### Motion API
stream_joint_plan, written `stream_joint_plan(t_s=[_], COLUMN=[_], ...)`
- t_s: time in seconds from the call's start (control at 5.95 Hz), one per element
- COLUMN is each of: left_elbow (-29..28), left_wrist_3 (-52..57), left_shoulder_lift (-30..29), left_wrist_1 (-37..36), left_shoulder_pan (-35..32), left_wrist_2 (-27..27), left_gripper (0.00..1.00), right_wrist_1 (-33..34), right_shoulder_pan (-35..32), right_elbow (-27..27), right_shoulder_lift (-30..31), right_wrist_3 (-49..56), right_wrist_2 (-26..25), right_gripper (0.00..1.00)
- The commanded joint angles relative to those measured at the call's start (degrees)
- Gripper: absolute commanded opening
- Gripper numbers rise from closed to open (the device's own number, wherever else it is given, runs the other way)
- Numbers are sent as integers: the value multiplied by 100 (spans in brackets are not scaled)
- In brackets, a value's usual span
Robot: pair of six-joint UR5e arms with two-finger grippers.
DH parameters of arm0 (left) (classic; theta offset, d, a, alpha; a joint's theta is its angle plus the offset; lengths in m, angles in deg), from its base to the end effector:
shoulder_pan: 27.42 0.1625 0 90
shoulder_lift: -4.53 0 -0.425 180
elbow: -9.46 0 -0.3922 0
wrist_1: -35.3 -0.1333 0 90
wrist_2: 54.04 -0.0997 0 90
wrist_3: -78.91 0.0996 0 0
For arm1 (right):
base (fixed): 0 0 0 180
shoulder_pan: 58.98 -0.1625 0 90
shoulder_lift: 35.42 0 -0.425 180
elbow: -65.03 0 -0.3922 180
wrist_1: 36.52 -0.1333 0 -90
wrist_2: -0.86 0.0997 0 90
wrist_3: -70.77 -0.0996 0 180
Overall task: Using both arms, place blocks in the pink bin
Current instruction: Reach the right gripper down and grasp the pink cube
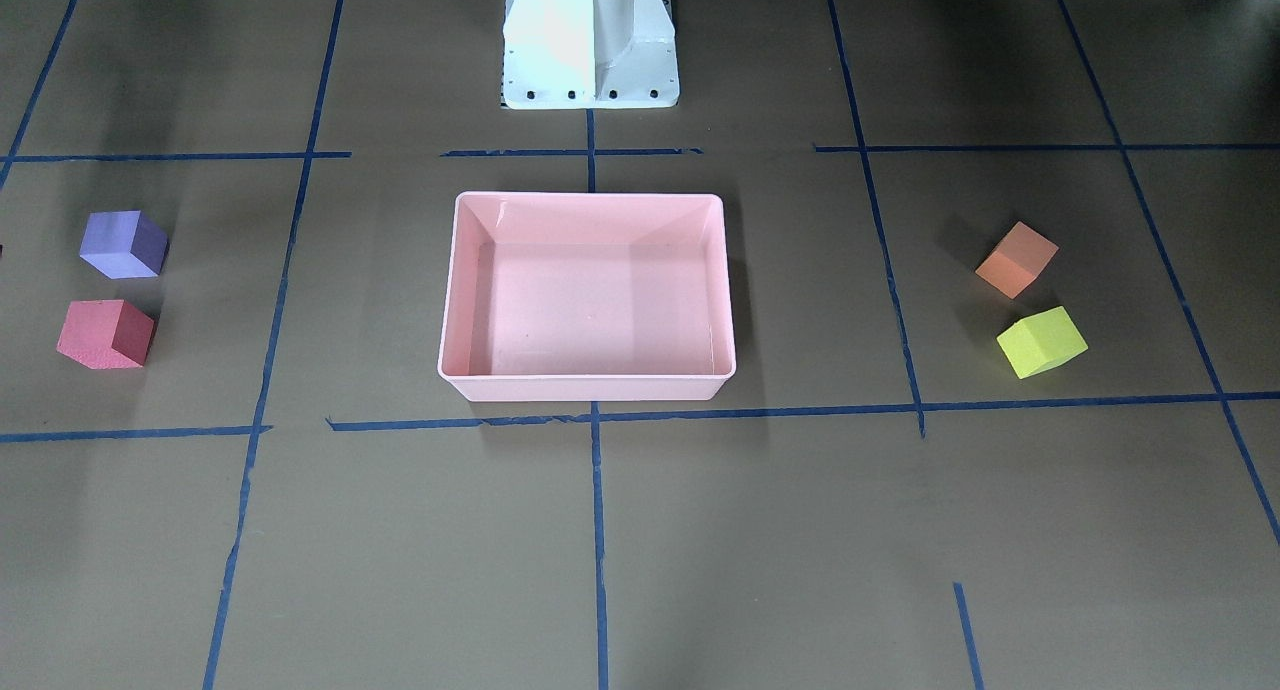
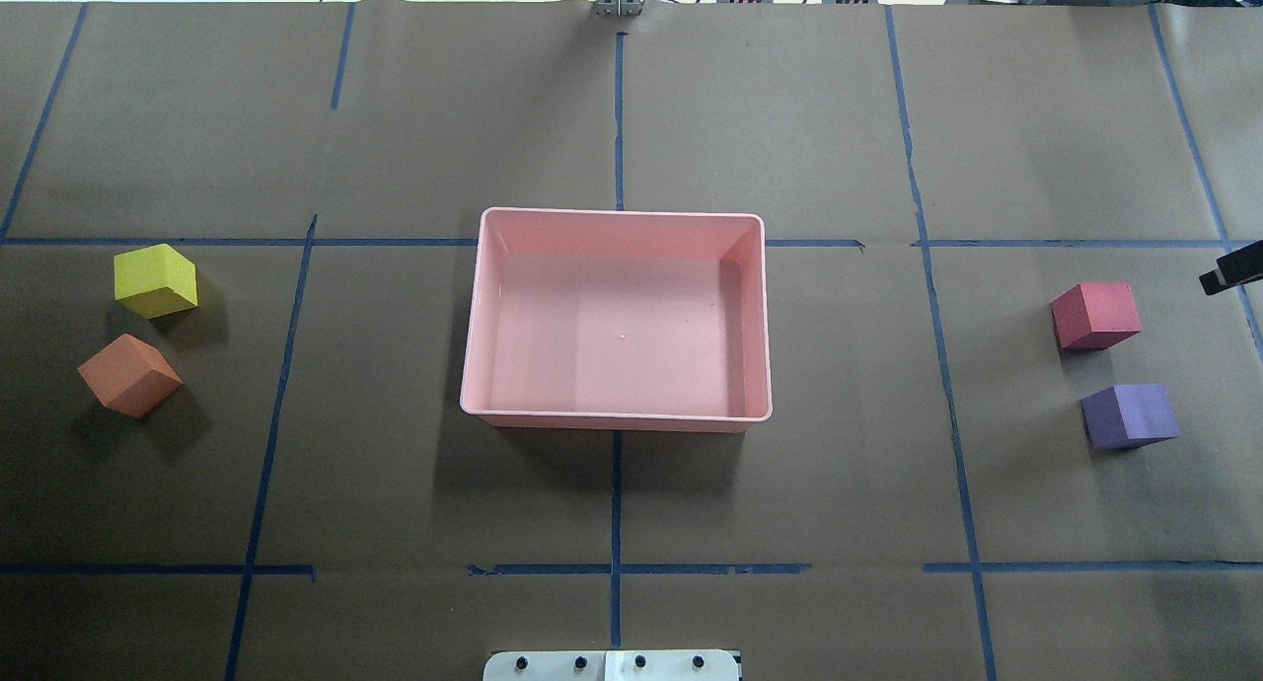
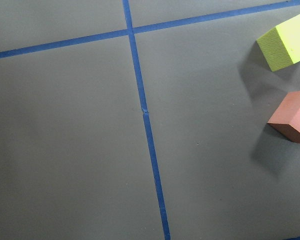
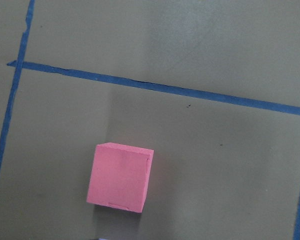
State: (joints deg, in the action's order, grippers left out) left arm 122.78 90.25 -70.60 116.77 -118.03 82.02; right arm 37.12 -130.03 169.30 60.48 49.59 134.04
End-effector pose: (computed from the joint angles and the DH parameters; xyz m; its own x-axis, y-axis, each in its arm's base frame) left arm -0.0656 -0.3778 0.5849 0.6824 0.1884 -0.7063 -0.1260 0.9821 0.1402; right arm -0.0895 -0.4612 0.5524 0.6630 -0.1629 0.7307 0.0594 0.9844 0.1655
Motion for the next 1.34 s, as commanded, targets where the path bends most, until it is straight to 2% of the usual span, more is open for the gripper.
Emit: stream_joint_plan(t_s=[0.0,0.17,0.5,1.18], left_elbow=[347,366,410,437], left_wrist_3=[0,0,0,0], left_shoulder_lift=[209,218,218,218], left_wrist_1=[0,0,9,9], left_shoulder_pan=[0,0,0,0], left_wrist_2=[9,9,9,9], left_gripper=[100,100,100,100], right_wrist_1=[-1309,-1674,-1677,-1686], right_shoulder_pan=[597,949,1311,1593], right_elbow=[-519,-601,-680,-1329], right_shoulder_lift=[-1,-18,-19,-475], right_wrist_3=[-1093,-1612,-1661,-1661], right_wrist_2=[-281,-518,-800,-959], right_gripper=[100,100,100,100])
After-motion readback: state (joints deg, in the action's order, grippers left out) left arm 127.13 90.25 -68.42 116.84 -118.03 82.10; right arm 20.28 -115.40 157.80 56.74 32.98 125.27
